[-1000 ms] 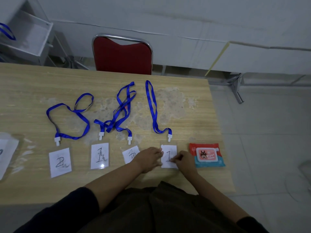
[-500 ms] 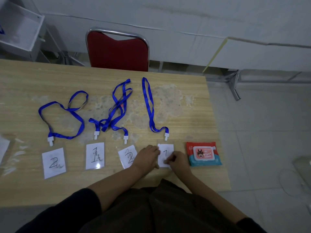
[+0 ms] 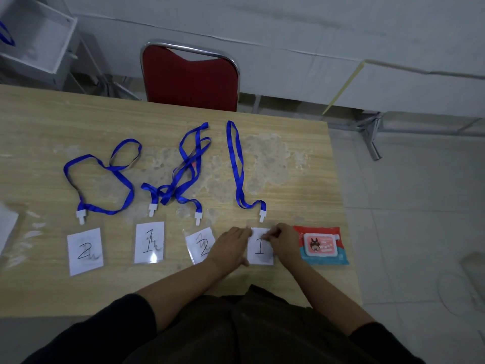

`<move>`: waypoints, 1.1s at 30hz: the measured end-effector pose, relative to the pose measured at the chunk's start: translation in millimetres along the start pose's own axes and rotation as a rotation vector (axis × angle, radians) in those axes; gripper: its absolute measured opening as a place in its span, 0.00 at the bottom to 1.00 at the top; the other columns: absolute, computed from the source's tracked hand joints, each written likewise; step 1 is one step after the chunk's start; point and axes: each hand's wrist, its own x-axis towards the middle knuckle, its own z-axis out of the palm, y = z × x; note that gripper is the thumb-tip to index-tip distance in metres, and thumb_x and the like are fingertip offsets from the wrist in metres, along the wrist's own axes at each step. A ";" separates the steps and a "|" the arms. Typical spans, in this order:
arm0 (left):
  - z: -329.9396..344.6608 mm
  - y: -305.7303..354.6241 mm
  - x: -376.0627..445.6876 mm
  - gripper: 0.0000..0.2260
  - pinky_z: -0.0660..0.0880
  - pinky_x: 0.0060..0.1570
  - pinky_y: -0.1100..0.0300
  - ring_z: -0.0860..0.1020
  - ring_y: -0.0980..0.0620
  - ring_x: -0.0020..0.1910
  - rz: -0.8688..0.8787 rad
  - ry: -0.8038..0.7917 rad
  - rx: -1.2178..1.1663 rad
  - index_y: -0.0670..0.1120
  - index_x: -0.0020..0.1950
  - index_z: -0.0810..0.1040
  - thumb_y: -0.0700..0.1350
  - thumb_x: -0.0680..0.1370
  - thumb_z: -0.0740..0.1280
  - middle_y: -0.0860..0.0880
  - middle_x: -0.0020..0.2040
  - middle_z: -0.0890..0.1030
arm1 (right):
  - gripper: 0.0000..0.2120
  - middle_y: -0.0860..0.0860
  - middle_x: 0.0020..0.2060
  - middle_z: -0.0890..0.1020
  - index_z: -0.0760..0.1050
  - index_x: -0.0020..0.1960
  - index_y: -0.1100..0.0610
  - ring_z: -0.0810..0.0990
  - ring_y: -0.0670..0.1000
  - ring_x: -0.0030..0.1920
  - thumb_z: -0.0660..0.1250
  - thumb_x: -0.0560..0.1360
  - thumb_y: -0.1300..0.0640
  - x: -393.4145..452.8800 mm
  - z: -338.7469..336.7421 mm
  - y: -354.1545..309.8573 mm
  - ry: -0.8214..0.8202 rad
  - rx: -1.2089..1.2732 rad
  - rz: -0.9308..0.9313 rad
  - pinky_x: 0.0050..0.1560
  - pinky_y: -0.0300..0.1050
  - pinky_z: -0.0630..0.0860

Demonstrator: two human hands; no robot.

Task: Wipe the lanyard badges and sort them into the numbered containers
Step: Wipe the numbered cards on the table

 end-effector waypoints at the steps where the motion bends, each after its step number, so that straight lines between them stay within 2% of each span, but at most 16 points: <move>1: 0.2 0.6 0.1 0.41 0.68 0.62 0.56 0.68 0.48 0.66 -0.019 0.008 -0.025 0.43 0.74 0.60 0.52 0.68 0.76 0.45 0.69 0.70 | 0.09 0.48 0.36 0.83 0.77 0.38 0.54 0.82 0.46 0.43 0.72 0.73 0.66 2.6 -3.9 -3.1 0.059 0.059 0.014 0.49 0.42 0.78; 3: 2.2 0.3 -0.3 0.43 0.68 0.61 0.57 0.68 0.48 0.65 -0.039 0.016 -0.052 0.43 0.75 0.58 0.52 0.67 0.77 0.45 0.68 0.70 | 0.12 0.46 0.34 0.82 0.75 0.37 0.53 0.81 0.43 0.40 0.71 0.72 0.67 0.3 -1.8 -5.8 0.108 0.086 0.003 0.45 0.38 0.77; 6: 6.3 -2.3 -1.2 0.44 0.66 0.63 0.58 0.67 0.49 0.67 -0.045 0.022 -0.069 0.43 0.76 0.57 0.54 0.68 0.76 0.45 0.69 0.69 | 0.06 0.45 0.39 0.82 0.77 0.41 0.51 0.80 0.39 0.42 0.71 0.75 0.60 -11.8 11.5 -1.0 -0.017 -0.046 -0.058 0.42 0.30 0.73; 8: 7.2 -3.4 -0.6 0.45 0.66 0.64 0.58 0.67 0.49 0.67 -0.039 0.026 -0.064 0.43 0.76 0.56 0.54 0.68 0.76 0.45 0.70 0.68 | 0.08 0.45 0.37 0.82 0.77 0.39 0.53 0.79 0.37 0.39 0.71 0.74 0.63 -6.4 5.9 -0.9 0.018 -0.001 -0.059 0.39 0.28 0.72; 11: 7.6 -2.5 -1.7 0.48 0.66 0.63 0.57 0.67 0.48 0.65 -0.034 0.037 -0.073 0.42 0.77 0.54 0.53 0.67 0.77 0.44 0.71 0.66 | 0.12 0.46 0.34 0.82 0.75 0.36 0.53 0.78 0.36 0.36 0.71 0.73 0.67 3.8 -5.5 -6.7 0.161 0.126 0.014 0.39 0.30 0.74; 12: 7.8 -2.4 -2.6 0.48 0.66 0.63 0.57 0.67 0.47 0.66 -0.034 0.041 -0.079 0.41 0.78 0.52 0.53 0.67 0.77 0.44 0.72 0.65 | 0.12 0.45 0.34 0.81 0.75 0.37 0.52 0.78 0.36 0.36 0.71 0.74 0.65 1.4 -3.8 -9.3 0.142 0.096 0.004 0.39 0.30 0.74; 14: 8.3 -2.8 -4.1 0.50 0.66 0.64 0.56 0.67 0.47 0.67 -0.030 0.056 -0.093 0.41 0.78 0.50 0.52 0.67 0.77 0.43 0.74 0.63 | 0.09 0.42 0.35 0.79 0.77 0.39 0.49 0.77 0.36 0.39 0.71 0.75 0.60 -9.5 8.1 -10.8 -0.013 -0.059 -0.062 0.39 0.27 0.70; 16: 8.4 -3.3 -4.1 0.51 0.67 0.64 0.56 0.68 0.46 0.67 -0.023 0.064 -0.097 0.41 0.79 0.49 0.52 0.67 0.78 0.43 0.75 0.61 | 0.07 0.40 0.37 0.78 0.79 0.41 0.49 0.75 0.37 0.42 0.69 0.76 0.59 -15.8 15.6 -11.1 -0.139 -0.143 -0.122 0.46 0.28 0.66; 19: 5.7 -1.6 -2.8 0.52 0.67 0.63 0.57 0.68 0.47 0.67 -0.044 0.059 -0.122 0.42 0.79 0.48 0.51 0.66 0.78 0.44 0.75 0.61 | 0.08 0.43 0.35 0.81 0.79 0.40 0.52 0.79 0.38 0.41 0.68 0.76 0.62 -2.5 4.5 -15.4 -0.069 -0.105 -0.087 0.45 0.30 0.72; 21: 4.9 0.0 -2.5 0.52 0.67 0.62 0.57 0.67 0.47 0.66 -0.055 0.058 -0.141 0.43 0.78 0.48 0.50 0.65 0.79 0.44 0.75 0.61 | 0.05 0.47 0.39 0.84 0.80 0.42 0.56 0.82 0.43 0.43 0.68 0.76 0.62 2.4 1.2 -17.6 0.011 -0.045 -0.055 0.46 0.36 0.77; 24: 6.8 -0.4 -3.0 0.52 0.66 0.64 0.57 0.67 0.47 0.68 -0.054 0.056 -0.158 0.42 0.79 0.48 0.50 0.66 0.79 0.43 0.76 0.60 | 0.05 0.45 0.42 0.82 0.80 0.42 0.52 0.79 0.40 0.45 0.69 0.76 0.60 -9.5 13.3 -15.4 -0.062 -0.140 -0.121 0.50 0.32 0.72; 26: 7.9 -1.3 -2.8 0.52 0.64 0.66 0.58 0.66 0.47 0.70 -0.052 0.056 -0.145 0.42 0.79 0.47 0.50 0.67 0.78 0.43 0.77 0.58 | 0.03 0.44 0.41 0.82 0.81 0.45 0.53 0.78 0.38 0.45 0.69 0.76 0.59 -12.2 17.2 -13.8 -0.106 -0.175 -0.154 0.52 0.30 0.70; 29: 8.5 -1.4 -1.7 0.52 0.63 0.67 0.59 0.65 0.47 0.71 -0.067 0.059 -0.168 0.42 0.79 0.48 0.50 0.66 0.79 0.44 0.77 0.59 | 0.09 0.43 0.35 0.80 0.78 0.37 0.51 0.77 0.38 0.39 0.70 0.75 0.61 -3.5 8.3 -18.4 0.008 -0.023 -0.092 0.40 0.26 0.70; 31: 7.9 -1.5 -1.6 0.52 0.63 0.67 0.59 0.65 0.47 0.70 -0.071 0.057 -0.182 0.42 0.79 0.48 0.49 0.66 0.79 0.44 0.76 0.60 | 0.08 0.44 0.36 0.80 0.77 0.38 0.52 0.78 0.41 0.40 0.71 0.75 0.61 -3.5 9.6 -21.0 0.044 0.002 -0.069 0.41 0.29 0.70; 33: 8.6 -3.4 -1.2 0.53 0.64 0.67 0.57 0.65 0.47 0.70 -0.060 0.052 -0.178 0.43 0.79 0.48 0.50 0.66 0.79 0.44 0.76 0.60 | 0.03 0.43 0.38 0.78 0.78 0.43 0.52 0.76 0.39 0.41 0.70 0.75 0.58 -14.4 18.1 -15.4 -0.087 -0.145 -0.121 0.45 0.29 0.68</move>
